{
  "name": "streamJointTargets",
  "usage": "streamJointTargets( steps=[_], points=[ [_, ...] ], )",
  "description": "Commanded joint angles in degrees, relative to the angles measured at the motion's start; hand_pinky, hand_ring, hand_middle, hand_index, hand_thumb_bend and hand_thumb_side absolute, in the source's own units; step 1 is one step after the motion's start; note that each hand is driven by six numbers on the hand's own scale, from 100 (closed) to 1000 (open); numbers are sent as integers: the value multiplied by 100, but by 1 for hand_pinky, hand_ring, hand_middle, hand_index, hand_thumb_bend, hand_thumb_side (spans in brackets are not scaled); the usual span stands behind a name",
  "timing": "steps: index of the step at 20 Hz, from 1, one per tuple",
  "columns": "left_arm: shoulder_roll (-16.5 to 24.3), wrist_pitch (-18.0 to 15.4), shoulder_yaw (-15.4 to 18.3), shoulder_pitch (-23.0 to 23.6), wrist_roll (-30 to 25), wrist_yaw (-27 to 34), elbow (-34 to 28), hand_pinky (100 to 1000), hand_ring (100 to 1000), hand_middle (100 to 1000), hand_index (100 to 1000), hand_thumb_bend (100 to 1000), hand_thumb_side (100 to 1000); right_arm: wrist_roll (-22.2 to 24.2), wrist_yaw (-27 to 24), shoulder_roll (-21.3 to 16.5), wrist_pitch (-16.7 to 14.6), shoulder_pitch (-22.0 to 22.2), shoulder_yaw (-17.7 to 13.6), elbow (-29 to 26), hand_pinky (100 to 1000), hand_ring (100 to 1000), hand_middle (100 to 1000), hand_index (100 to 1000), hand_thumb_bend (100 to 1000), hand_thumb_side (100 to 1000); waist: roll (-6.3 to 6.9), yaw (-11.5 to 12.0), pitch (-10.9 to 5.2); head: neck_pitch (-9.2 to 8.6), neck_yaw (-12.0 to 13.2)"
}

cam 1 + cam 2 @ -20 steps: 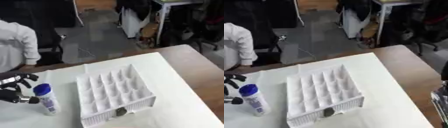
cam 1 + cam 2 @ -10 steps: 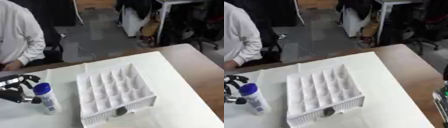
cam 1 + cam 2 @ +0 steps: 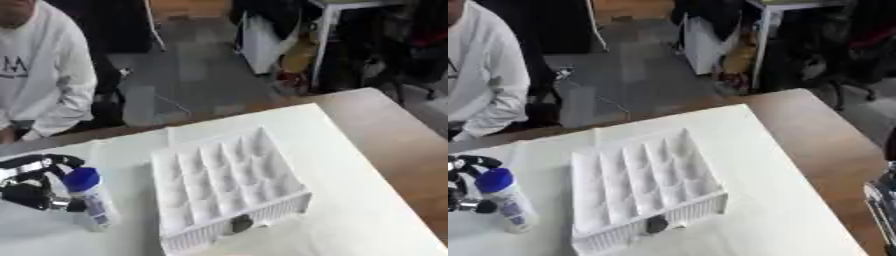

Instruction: Pick up objects on the table and place them in the box.

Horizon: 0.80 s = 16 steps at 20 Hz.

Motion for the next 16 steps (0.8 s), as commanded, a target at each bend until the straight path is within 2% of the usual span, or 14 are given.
streamJointTargets(
  steps=[1, 16],
  points=[
    [84, -55, 31, -144, 17, -54, 16, 578, 723, 867, 957, 1000, 535, -51, -35, -77, -69, -119, -9, -89, 390, 452, 428, 582, 100, 1000, -2, -13, -47, -57, 45],
    [-108, -179, 46, -215, 160, -270, 379, 572, 713, 854, 948, 1000, 532, -8, -90, -40, -71, -195, 3, -89, 391, 452, 428, 582, 100, 1000, 9, -72, -22, -63, 69]
  ],
)
